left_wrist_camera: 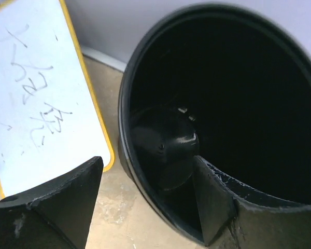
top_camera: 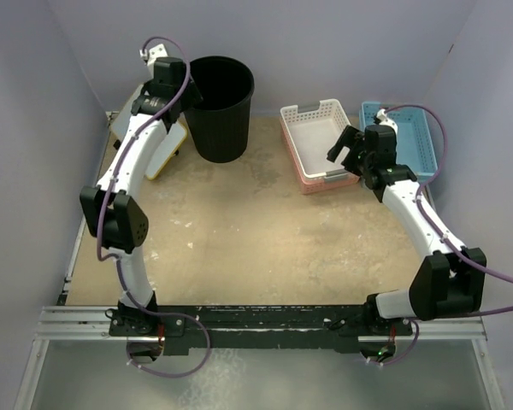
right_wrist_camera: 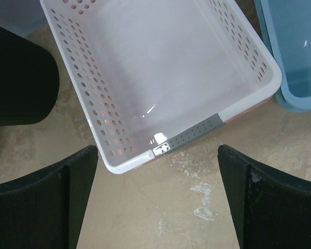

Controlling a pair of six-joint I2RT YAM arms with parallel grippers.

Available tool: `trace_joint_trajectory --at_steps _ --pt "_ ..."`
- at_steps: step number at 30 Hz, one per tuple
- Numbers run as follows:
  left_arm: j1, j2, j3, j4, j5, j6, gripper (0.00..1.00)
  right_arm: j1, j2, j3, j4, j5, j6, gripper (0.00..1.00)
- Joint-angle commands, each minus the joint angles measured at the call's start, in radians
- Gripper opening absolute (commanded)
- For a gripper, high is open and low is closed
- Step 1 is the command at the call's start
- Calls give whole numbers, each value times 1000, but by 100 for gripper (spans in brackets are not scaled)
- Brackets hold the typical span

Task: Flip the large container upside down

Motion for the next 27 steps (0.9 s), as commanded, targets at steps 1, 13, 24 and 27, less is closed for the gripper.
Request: trace_joint_trajectory --at_steps 1,13,24,27 --pt "0 64 102 -70 74 -26 63 1 -38 -24 7 -12 -18 100" --pt "-50 -94 -94 -39 233 5 10 1 15 -12 5 -25 19 99" --pt "-76 -330 -382 -39 279 44 0 3 36 10 25 -59 18 98" --pt "-76 -346 -354 -86 282 53 7 3 35 9 31 -54 13 98"
